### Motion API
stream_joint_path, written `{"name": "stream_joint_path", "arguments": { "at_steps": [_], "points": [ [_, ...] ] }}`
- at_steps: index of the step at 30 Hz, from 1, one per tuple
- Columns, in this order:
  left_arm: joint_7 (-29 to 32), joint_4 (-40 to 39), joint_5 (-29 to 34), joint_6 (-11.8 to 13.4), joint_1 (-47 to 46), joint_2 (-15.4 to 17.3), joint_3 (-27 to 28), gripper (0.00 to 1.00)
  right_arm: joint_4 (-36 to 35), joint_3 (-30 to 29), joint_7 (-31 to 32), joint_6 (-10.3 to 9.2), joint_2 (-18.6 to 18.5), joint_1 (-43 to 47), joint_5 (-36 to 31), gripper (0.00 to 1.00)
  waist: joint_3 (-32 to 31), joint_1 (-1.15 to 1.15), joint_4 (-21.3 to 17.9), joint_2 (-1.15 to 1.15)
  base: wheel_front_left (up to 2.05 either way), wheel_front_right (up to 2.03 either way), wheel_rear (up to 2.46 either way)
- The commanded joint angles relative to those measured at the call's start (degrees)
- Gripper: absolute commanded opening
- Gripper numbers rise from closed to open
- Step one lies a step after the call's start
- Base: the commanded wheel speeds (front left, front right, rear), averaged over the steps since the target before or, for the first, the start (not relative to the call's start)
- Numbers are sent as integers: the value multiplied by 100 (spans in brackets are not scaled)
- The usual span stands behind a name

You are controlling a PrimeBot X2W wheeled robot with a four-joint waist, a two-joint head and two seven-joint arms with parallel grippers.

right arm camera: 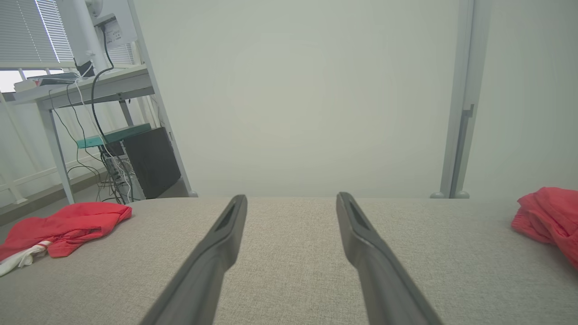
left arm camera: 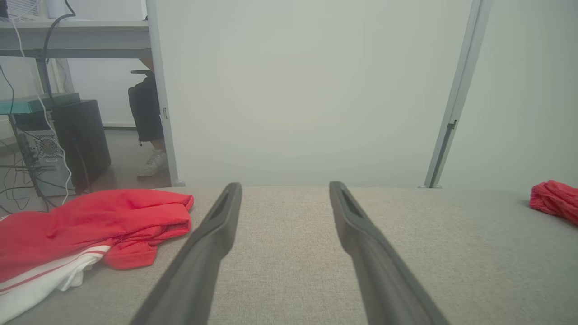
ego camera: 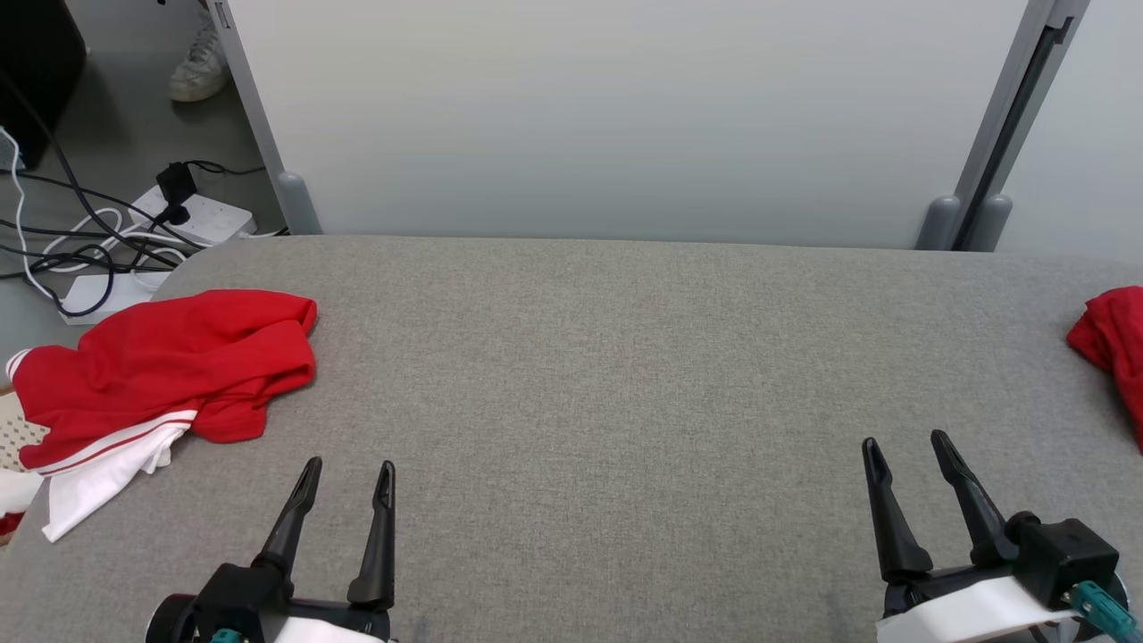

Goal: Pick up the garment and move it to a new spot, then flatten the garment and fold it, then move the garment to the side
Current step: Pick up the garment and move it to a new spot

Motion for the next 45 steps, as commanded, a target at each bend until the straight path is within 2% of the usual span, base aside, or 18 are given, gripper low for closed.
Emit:
{"name": "stream_joint_path", "arguments": {
  "at_steps": [1,14,23,33,45],
  "points": [
    [-34,-133,7,55,-188,6,171,100,-178,119,-60,24,-27,-187,10,100,2,0,12,0,0,0,0],
    [-34,-113,55,145,-208,5,193,100,-189,263,-60,24,-40,-169,100,100,-12,0,191,0,0,0,0],
    [-34,-190,23,330,-248,5,222,100,-195,407,-60,24,-51,-249,199,100,-4,0,610,0,0,0,0],
    [-34,-174,23,412,-157,5,278,100,-164,427,-60,24,-40,-221,272,100,-53,0,1199,0,0,0,0],
    [-34,-221,13,503,-88,5,304,100,-119,441,-60,24,9,-148,311,100,-109,0,1679,0,0,0,0]
  ]
}}
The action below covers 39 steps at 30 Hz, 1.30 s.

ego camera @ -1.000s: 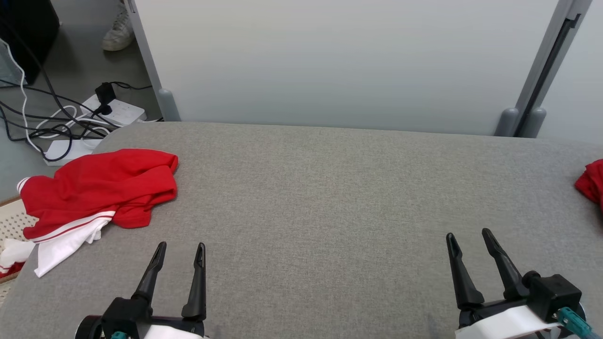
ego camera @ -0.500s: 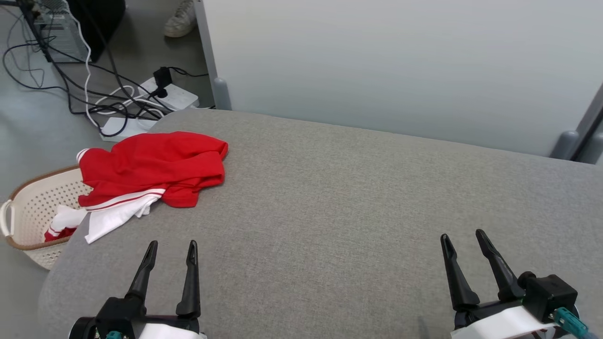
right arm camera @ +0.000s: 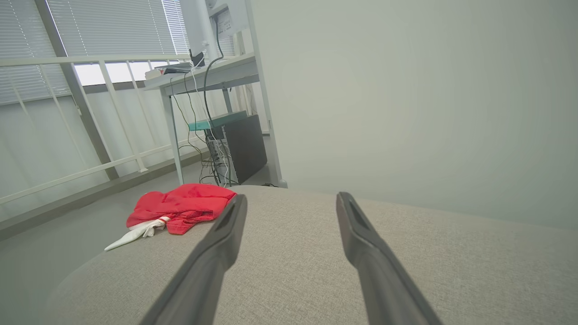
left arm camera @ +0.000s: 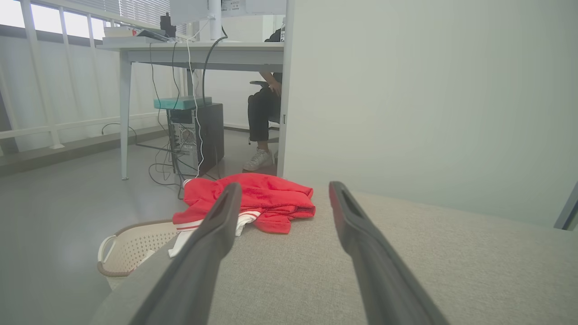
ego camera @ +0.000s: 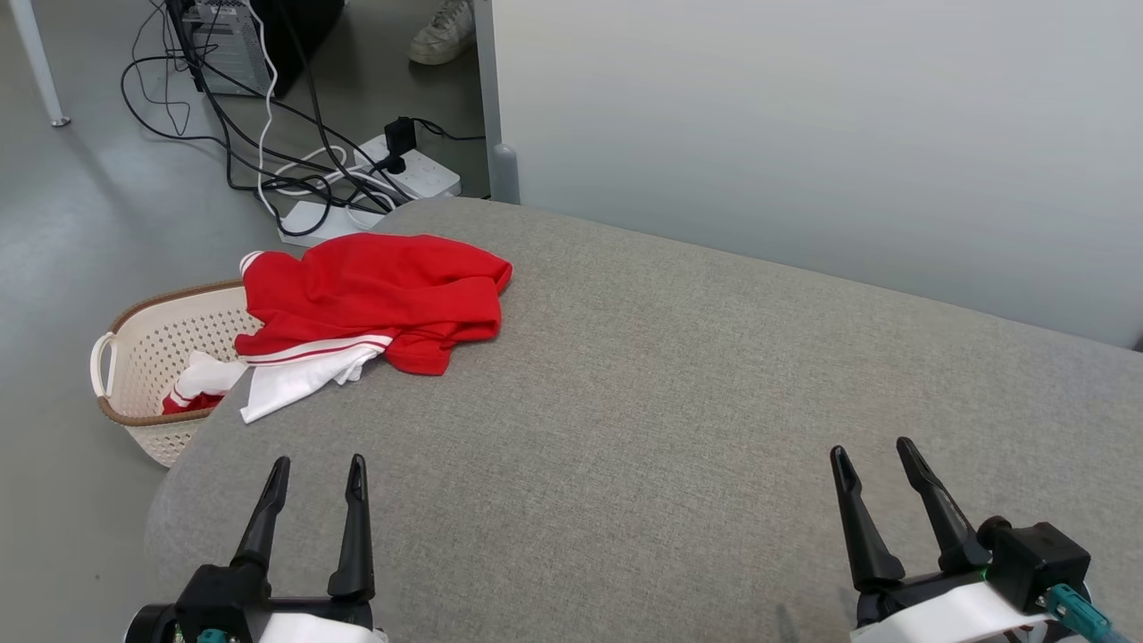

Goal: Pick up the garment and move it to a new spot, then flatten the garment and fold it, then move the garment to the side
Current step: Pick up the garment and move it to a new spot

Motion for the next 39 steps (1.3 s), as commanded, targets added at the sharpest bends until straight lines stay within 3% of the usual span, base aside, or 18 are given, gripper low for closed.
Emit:
{"name": "stream_joint_path", "arguments": {
  "at_steps": [1,23,39],
  "points": [
    [-34,-162,13,53,-93,8,195,100,-119,121,-61,24,-11,-144,38,100,-13,0,70,0,0,0,0],
    [-34,-46,-135,327,-230,8,192,100,-39,219,-61,24,-129,-179,71,100,180,0,-55,0,0,0,0],
    [-34,442,-493,632,-1534,9,492,100,-81,295,-61,24,-607,-559,28,100,1095,0,-139,0,0,0,0]
  ]
}}
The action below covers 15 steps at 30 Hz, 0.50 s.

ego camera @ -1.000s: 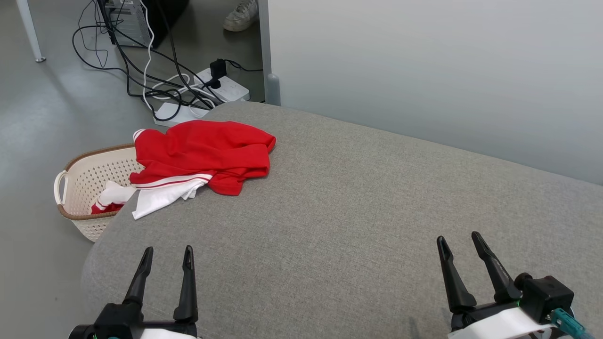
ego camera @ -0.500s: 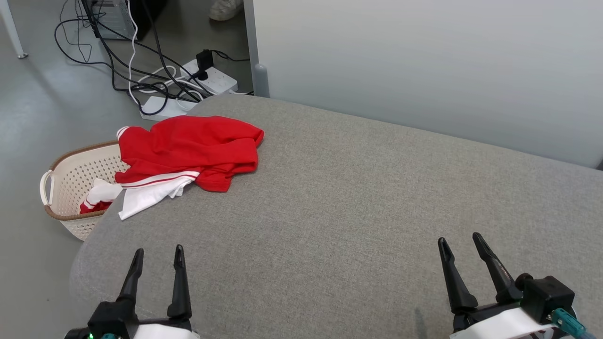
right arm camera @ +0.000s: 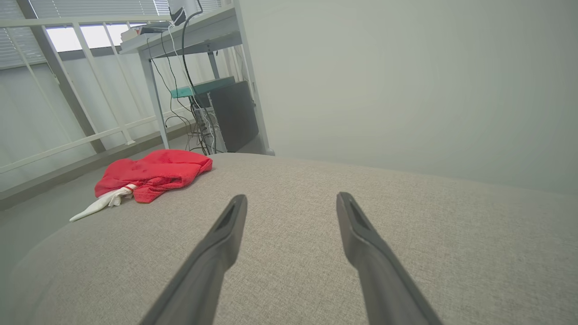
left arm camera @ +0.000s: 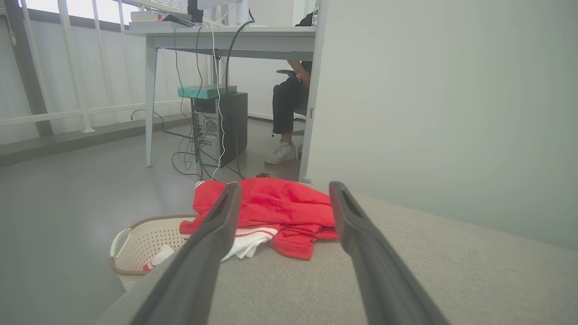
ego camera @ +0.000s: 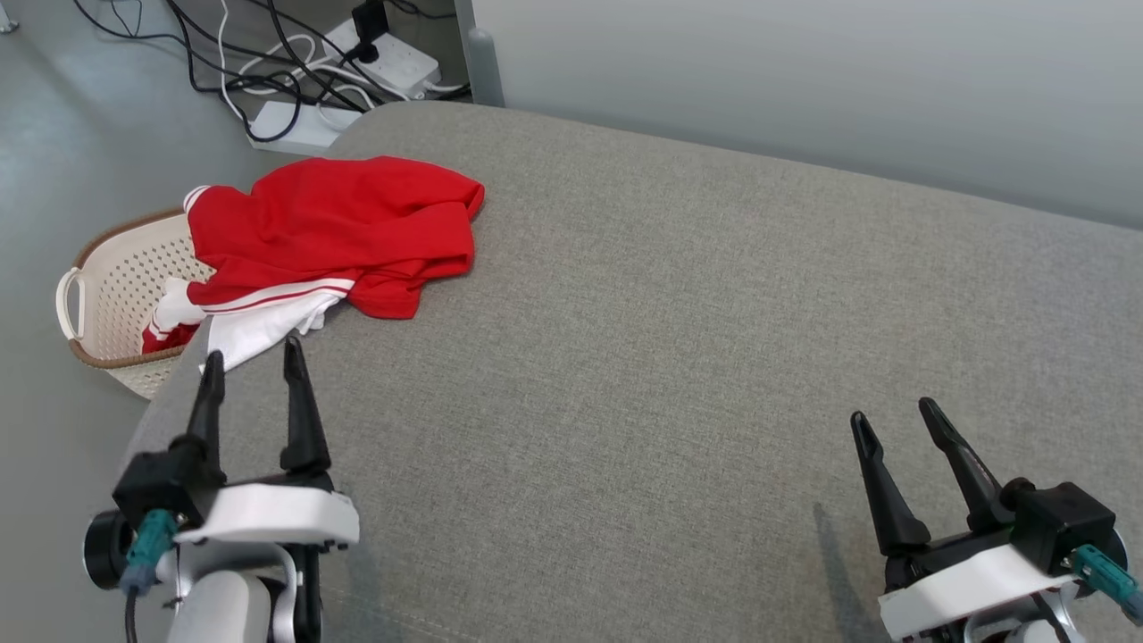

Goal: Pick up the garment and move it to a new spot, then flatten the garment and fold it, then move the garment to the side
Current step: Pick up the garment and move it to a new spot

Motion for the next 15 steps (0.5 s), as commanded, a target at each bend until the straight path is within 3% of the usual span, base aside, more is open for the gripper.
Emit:
{"name": "stream_joint_path", "arguments": {
  "at_steps": [1,7,15],
  "points": [
    [-34,-29,-61,30,-417,52,295,100,-135,146,-61,24,-117,-232,-11,100,152,0,-15,0,0,0,0],
    [-28,582,-264,-128,-1083,197,547,100,-144,176,-61,24,-260,-425,7,100,450,0,-106,0,0,0,0],
    [545,1365,-510,-293,-2157,568,651,100,-163,155,-61,24,-346,-563,45,100,745,0,-283,0,0,0,0]
  ]
}}
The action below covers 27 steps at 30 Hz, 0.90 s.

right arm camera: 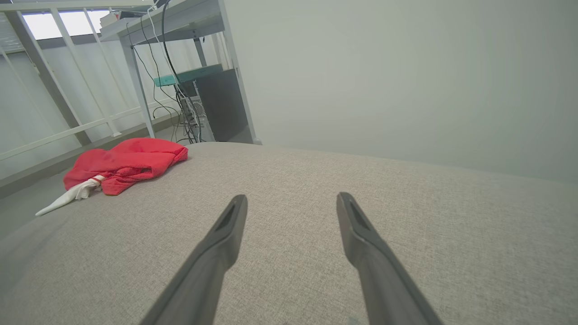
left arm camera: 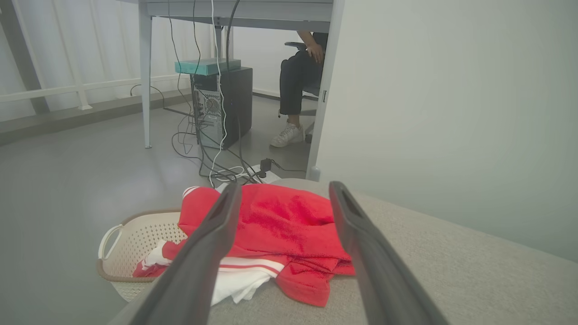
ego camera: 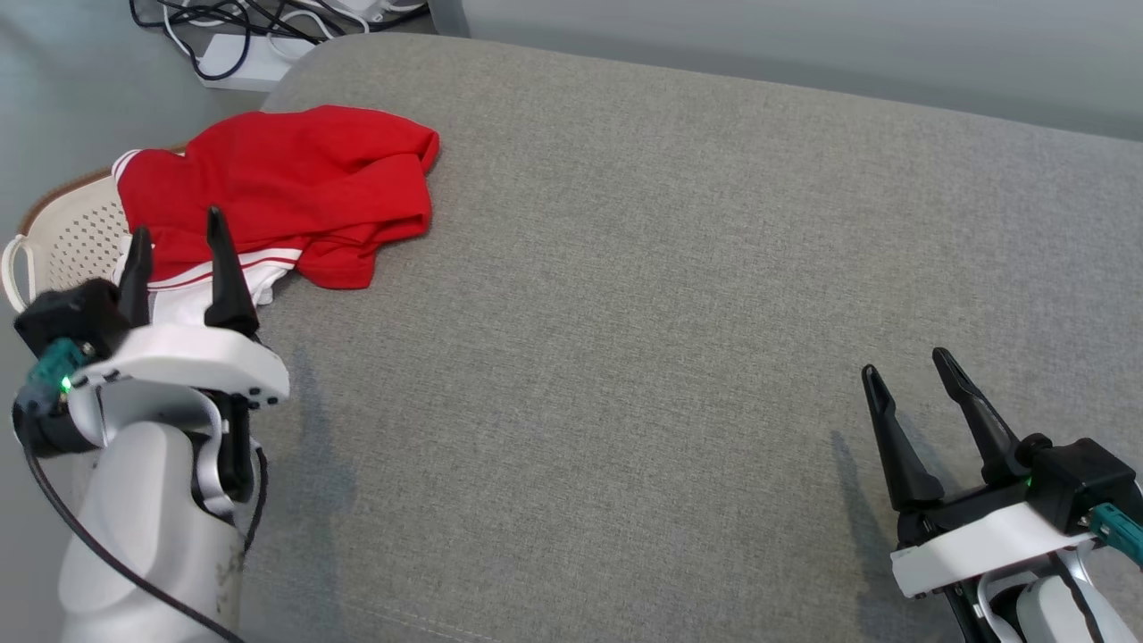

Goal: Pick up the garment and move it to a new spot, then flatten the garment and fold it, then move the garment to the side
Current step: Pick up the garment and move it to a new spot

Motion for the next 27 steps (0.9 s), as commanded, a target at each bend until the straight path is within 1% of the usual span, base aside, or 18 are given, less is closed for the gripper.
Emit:
{"name": "stream_joint_path", "arguments": {
  "at_steps": [1,7,8,11,13,16,20,27],
  "points": [
    [117,-12,-102,-27,-394,277,229,100,-146,79,-60,24,-86,-119,36,100,88,0,-77,0,0,0,0],
    [721,641,-299,-61,-1061,599,355,100,-198,47,-60,24,-149,-144,39,100,283,0,-210,0,0,0,0],
    [721,641,-299,-61,-1061,599,355,100,-198,47,-60,24,-149,-144,39,100,283,0,-210,0,0,0,0],
    [1049,1031,-424,-149,-1349,725,380,100,-234,6,-60,24,-211,-166,40,100,394,0,-230,0,0,0,0],
    [1281,1324,-544,-251,-1528,795,406,100,-252,-2,-60,24,-245,-179,43,100,452,0,-243,0,0,0,0],
    [1449,1723,-614,-344,-1735,922,415,100,-275,19,-60,24,-288,-207,62,100,521,0,-276,0,0,0,0],
    [1488,2188,-572,-466,-1953,1056,318,100,-319,99,-60,24,-355,-278,125,100,619,0,-356,0,0,0,0],
    [1362,2876,-541,-655,-2322,1117,176,100,-352,206,-60,24,-499,-353,264,100,793,0,-527,0,0,0,0]
  ]
}}
